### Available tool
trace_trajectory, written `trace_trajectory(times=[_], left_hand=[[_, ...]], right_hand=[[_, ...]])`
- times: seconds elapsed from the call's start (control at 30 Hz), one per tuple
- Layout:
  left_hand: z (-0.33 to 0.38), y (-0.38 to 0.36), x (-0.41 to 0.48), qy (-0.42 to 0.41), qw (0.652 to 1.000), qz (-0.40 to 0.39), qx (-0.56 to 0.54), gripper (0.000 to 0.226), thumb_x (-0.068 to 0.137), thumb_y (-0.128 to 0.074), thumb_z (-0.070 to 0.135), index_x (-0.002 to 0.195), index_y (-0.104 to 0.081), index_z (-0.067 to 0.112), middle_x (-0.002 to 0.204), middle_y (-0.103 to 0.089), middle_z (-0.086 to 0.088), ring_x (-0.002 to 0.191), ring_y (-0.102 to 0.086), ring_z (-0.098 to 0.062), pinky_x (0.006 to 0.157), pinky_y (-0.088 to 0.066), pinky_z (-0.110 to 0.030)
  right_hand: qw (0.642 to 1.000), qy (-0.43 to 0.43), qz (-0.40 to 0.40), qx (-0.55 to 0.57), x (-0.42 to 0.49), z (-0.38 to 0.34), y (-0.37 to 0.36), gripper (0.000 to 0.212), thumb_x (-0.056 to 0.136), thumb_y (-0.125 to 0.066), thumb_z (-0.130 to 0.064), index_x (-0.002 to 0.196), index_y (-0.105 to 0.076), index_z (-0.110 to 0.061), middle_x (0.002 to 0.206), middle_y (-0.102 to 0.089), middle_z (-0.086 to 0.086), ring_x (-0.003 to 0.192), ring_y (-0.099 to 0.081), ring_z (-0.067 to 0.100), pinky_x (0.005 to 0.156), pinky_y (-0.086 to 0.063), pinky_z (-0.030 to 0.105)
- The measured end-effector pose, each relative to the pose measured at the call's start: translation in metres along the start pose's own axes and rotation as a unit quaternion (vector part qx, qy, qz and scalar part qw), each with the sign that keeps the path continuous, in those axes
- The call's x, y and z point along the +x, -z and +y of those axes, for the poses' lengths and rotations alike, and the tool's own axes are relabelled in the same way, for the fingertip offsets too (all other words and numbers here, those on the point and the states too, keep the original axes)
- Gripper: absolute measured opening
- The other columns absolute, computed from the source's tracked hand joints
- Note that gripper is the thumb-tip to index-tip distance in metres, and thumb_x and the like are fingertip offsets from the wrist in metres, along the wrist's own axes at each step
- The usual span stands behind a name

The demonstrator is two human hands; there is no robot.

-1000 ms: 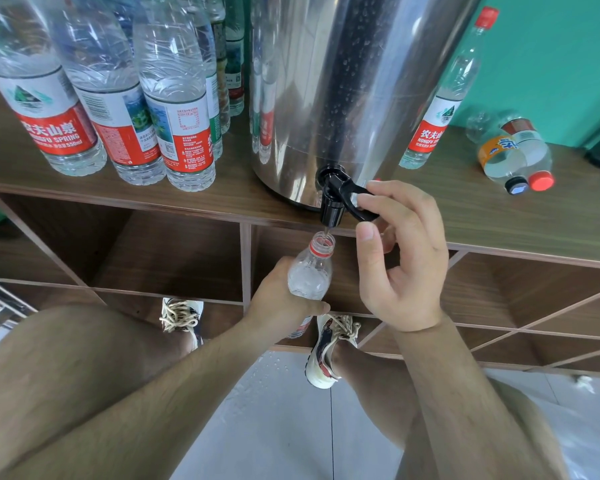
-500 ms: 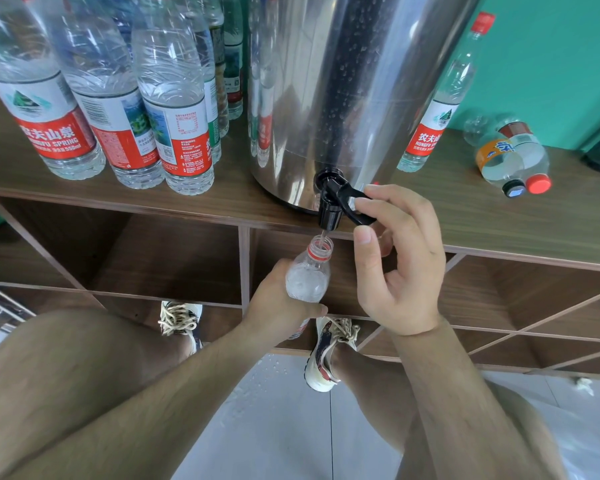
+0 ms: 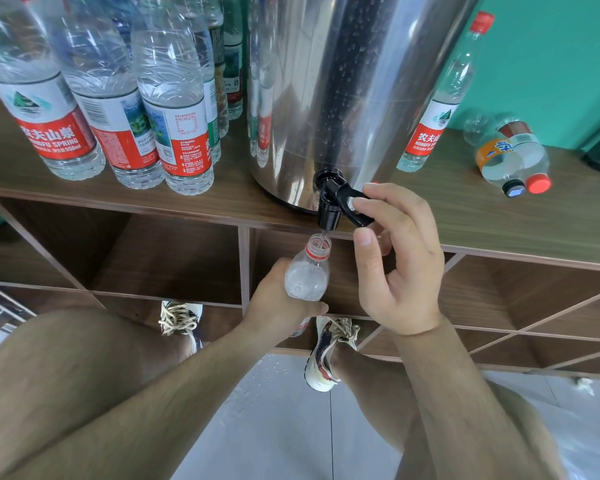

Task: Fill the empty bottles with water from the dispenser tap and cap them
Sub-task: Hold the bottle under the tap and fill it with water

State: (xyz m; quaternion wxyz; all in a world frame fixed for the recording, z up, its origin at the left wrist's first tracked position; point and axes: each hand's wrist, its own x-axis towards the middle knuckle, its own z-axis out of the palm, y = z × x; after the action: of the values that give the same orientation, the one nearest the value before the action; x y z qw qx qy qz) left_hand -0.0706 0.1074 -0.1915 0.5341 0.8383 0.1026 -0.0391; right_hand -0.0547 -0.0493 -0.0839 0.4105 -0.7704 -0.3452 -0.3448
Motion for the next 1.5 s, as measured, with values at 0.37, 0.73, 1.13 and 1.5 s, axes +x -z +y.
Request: trace_trajectory(times=[0.37, 0.73, 1.13, 1.5], left_hand=[[0.006, 0.003, -0.004, -0.010, 1.000, -0.012, -0.021, 0.070, 0.073, -0.092, 0.026, 0.120, -0.042, 0.037, 0.100, -0.052, 0.025, 0.086, -0.054, 0.002, 0.068, -0.033, -0.006], [0.007, 0.004, -0.004, -0.005, 1.000, -0.012, -0.003, 0.071, 0.074, -0.092, 0.029, 0.119, -0.039, 0.039, 0.098, -0.047, 0.027, 0.084, -0.050, 0.004, 0.067, -0.031, -0.005], [0.009, 0.006, -0.007, -0.008, 0.999, -0.017, -0.031, 0.070, 0.074, -0.092, 0.024, 0.122, -0.043, 0.035, 0.108, -0.053, 0.019, 0.095, -0.054, -0.006, 0.073, -0.037, -0.009], [0.011, 0.007, -0.009, -0.008, 0.999, -0.020, -0.039, 0.069, 0.074, -0.092, 0.022, 0.123, -0.044, 0.034, 0.109, -0.054, 0.017, 0.101, -0.055, -0.009, 0.085, -0.041, -0.020]], right_hand=[[0.999, 0.025, -0.023, 0.006, -0.002, 0.009, -0.002, 0.040, 0.098, -0.046, 0.015, 0.127, -0.067, -0.002, 0.140, -0.060, 0.012, 0.132, -0.058, 0.018, 0.103, -0.054, 0.046], [0.999, 0.023, -0.019, 0.012, -0.004, 0.014, -0.003, 0.071, 0.078, -0.036, 0.028, 0.131, -0.061, -0.013, 0.142, -0.057, 0.001, 0.133, -0.058, 0.022, 0.090, -0.058, 0.054], [0.999, 0.025, -0.017, 0.014, -0.003, 0.013, -0.003, 0.071, 0.078, -0.034, 0.025, 0.131, -0.061, -0.015, 0.142, -0.055, -0.005, 0.132, -0.059, 0.022, 0.089, -0.058, 0.054], [1.000, 0.023, -0.011, 0.011, -0.003, 0.014, -0.004, 0.071, 0.078, -0.037, 0.028, 0.130, -0.061, -0.015, 0.141, -0.058, -0.001, 0.129, -0.060, 0.024, 0.088, -0.058, 0.053]])
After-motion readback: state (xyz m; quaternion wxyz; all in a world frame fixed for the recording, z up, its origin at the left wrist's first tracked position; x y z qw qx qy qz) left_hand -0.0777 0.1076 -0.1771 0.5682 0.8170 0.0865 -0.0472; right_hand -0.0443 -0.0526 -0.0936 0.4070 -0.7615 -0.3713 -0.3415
